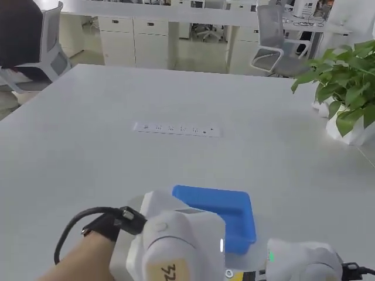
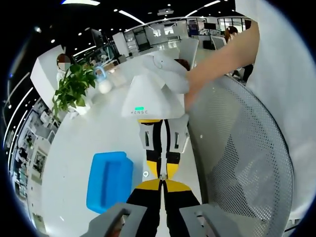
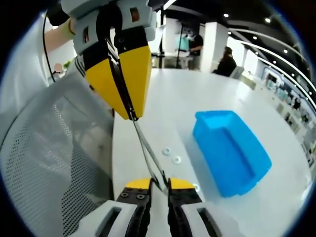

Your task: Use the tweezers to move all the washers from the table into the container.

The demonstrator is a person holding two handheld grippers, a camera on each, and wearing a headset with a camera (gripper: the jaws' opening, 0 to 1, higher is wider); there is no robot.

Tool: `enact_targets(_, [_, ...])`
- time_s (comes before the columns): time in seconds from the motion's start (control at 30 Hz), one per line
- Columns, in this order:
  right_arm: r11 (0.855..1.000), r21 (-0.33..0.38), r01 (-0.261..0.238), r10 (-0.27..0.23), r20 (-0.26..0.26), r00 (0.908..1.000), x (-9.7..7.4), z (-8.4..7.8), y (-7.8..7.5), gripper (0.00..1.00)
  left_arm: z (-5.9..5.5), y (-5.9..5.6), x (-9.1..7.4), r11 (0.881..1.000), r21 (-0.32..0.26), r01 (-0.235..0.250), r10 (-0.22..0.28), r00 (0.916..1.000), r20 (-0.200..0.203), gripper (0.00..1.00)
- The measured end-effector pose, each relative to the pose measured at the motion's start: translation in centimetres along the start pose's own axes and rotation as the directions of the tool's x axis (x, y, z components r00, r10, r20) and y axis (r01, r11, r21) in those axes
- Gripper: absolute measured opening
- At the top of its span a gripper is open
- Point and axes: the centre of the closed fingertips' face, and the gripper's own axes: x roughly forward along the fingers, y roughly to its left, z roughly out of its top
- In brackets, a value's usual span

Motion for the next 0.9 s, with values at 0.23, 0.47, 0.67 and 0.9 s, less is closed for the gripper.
enact_targets(0.23, [1.000, 0.022, -0.010, 0.010, -0.002, 0.9999, 0.3, -0.5, -0.2, 0.08, 0.0, 0.3, 0.7, 0.999, 0.018, 0.033, -0.033, 0.9993, -0.016, 0.00])
enact_targets(0.47, [0.997, 0.067, -0.031, 0.030, 0.009, 0.9995, 0.4, -0.6, -0.2, 0.11, 0.5, 1.4, 1.0, 0.996, -0.020, 0.088, -0.088, 0.9959, -0.017, 0.00])
enact_targets(0.67, [0.996, 0.077, -0.050, 0.046, 0.044, 0.9980, -0.5, 0.5, -0.5, 0.14, 0.9, 2.3, 1.9, 0.988, -0.013, 0.157, -0.157, 0.9863, -0.051, 0.00])
enact_targets(0.9, [0.991, 0.118, -0.062, 0.050, 0.106, 0.9932, -2.0, 2.1, -1.0, 0.14, 1.3, 2.3, 2.6, 0.978, -0.022, 0.209, -0.210, 0.9755, -0.066, 0.00])
